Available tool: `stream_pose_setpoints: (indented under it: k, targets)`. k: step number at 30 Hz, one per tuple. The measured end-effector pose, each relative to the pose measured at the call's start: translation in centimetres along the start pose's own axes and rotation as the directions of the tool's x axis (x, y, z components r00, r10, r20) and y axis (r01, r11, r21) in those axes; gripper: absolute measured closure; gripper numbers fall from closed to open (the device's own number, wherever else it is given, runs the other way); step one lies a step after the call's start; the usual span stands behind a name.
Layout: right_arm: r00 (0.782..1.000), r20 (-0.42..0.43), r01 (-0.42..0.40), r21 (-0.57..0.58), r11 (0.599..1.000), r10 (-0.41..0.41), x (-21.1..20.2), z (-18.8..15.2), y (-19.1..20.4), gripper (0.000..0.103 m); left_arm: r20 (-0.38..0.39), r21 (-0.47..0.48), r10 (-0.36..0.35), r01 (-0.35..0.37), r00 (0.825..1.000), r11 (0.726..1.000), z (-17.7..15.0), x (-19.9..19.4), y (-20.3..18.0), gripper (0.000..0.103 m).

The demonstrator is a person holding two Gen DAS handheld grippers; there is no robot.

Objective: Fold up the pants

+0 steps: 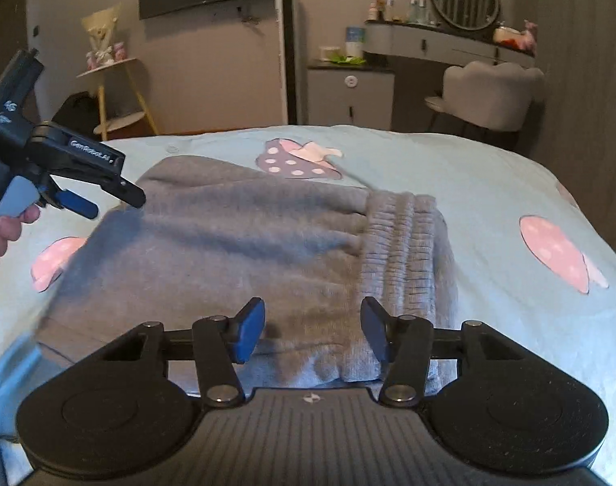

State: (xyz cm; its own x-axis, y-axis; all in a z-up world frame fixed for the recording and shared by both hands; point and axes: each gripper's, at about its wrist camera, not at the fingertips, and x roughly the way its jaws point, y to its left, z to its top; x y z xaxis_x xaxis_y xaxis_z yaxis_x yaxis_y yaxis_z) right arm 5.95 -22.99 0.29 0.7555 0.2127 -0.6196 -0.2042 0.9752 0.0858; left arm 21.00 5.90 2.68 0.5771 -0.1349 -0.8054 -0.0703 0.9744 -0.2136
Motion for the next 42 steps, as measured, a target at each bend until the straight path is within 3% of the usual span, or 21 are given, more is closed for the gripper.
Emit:
stream_pose_setpoints:
  k: [6, 12, 19, 27, 32, 34, 42]
  targets:
    - [1.0, -0.013, -0.003, 0.011, 1.0, 0.004, 0.5, 0.3, -1.3, 0.054, 0.06, 0.045, 0.115, -0.118, 0.992, 0.992, 0.4, 2.3, -2.2, 0.012]
    - [1.0, -0.009, 0.007, 0.011, 1.0, -0.006, 0.2, 0.4, -0.9, 0.054, 0.105, 0.091, 0.187, -0.197, 0.977, 0.976, -0.2, 1.7, -3.6, 0.011]
    - [1.0, -0.003, 0.005, 0.018, 1.0, -0.005, -0.9, 0.4, -1.0, 0.054, 0.099, 0.131, 0.193, -0.205, 0.976, 0.97, -1.8, -0.6, -3.6, 0.013]
    - [1.0, 0.005, 0.013, 0.017, 1.0, -0.013, -1.9, -0.4, -0.8, 0.054, 0.096, 0.181, 0.141, -0.157, 0.985, 0.971, -6.5, -3.6, -4.5, 0.013]
    - [1.0, -0.003, 0.026, 0.009, 1.0, -0.026, -2.5, -0.9, -0.7, 0.054, 0.119, 0.248, 0.171, -0.196, 0.978, 0.949, -8.7, -4.2, -5.3, 0.013]
    - [0.999, -0.014, 0.048, 0.017, 0.999, -0.048, -2.6, -1.1, -0.8, 0.049, 0.103, 0.236, 0.163, -0.183, 0.981, 0.954, -9.1, -4.3, -5.2, 0.013]
    - [0.993, -0.108, 0.067, 0.138, 0.988, -0.052, -2.1, -3.3, -3.0, 0.047, 0.076, 0.194, 0.14, -0.153, 0.987, 0.969, -11.0, -5.1, -4.3, 0.013]
